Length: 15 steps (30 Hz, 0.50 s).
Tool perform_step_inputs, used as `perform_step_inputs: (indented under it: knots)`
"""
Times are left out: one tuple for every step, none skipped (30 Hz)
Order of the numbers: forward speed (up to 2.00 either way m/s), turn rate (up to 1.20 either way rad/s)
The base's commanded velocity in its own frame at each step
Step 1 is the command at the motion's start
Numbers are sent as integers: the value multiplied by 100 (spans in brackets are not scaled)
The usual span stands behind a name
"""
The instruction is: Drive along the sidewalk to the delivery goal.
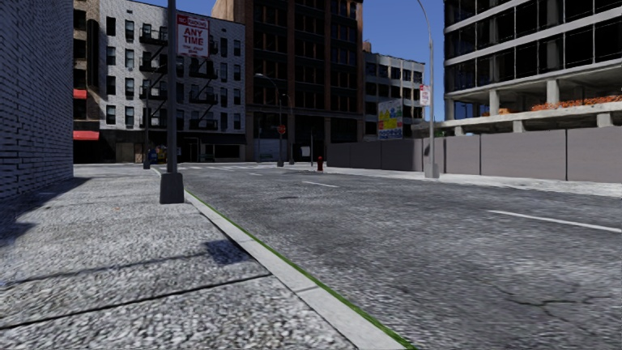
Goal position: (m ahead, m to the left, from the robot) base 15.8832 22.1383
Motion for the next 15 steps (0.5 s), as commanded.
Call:
perform_step_inputs:
  knots:
    - [126,98]
    - [126,98]
    - [126,98]
    - [126,98]
    - [126,98]
    - [127,98]
    - [127,97]
    - [130,96]
    - [132,94]
    - [134,94]
    - [134,94]
    - [135,91]
    - [135,88]
    - [135,84]
    - [135,84]
